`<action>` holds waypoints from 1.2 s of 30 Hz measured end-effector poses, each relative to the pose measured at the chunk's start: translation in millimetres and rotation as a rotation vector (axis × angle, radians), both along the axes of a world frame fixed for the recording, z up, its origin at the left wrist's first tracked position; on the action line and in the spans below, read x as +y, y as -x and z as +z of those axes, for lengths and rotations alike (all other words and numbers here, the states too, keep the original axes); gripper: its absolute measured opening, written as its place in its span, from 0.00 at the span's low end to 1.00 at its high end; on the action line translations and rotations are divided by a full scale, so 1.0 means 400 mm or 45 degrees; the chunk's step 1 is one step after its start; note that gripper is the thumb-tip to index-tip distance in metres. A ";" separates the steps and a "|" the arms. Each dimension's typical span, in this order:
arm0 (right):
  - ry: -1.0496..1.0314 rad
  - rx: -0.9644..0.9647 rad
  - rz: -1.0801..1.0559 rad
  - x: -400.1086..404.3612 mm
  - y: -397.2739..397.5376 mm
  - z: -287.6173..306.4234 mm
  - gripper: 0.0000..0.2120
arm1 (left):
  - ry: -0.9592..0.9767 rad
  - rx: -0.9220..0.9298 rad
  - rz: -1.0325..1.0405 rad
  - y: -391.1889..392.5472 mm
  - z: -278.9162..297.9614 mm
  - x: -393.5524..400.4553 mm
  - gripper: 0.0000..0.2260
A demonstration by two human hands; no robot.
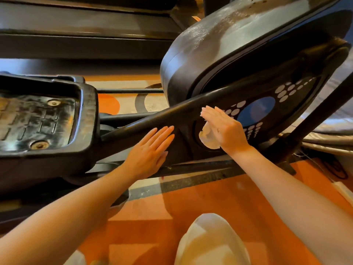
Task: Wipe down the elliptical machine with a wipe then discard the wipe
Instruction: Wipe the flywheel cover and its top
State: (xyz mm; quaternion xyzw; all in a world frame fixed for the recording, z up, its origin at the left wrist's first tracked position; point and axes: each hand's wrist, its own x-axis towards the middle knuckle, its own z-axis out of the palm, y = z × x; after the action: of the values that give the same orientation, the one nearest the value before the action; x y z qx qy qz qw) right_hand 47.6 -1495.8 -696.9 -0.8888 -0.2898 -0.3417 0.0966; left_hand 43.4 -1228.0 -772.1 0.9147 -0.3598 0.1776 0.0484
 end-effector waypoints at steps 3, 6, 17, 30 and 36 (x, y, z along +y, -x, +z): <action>-0.004 0.040 0.050 0.034 0.012 -0.024 0.19 | 0.004 0.046 0.080 0.029 -0.002 0.023 0.24; -0.007 0.092 0.129 0.067 0.015 -0.055 0.19 | -0.015 0.074 0.214 0.049 0.010 0.046 0.25; -0.223 0.169 0.464 0.232 0.049 -0.034 0.18 | -0.154 0.117 0.417 0.190 0.017 0.175 0.27; -0.435 0.389 0.699 0.406 0.106 -0.103 0.15 | -0.237 0.073 0.533 0.303 -0.026 0.272 0.28; -0.775 0.382 0.674 0.480 0.129 -0.068 0.16 | -0.194 0.070 0.602 0.340 -0.033 0.302 0.27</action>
State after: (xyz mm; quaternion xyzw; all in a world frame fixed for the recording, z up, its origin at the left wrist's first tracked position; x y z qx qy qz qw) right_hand -3.9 -1303.8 -724.0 -0.7545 -0.3765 -0.2421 0.4800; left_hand -92.7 -1107.3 -785.4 0.9790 -0.1467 0.1313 -0.0537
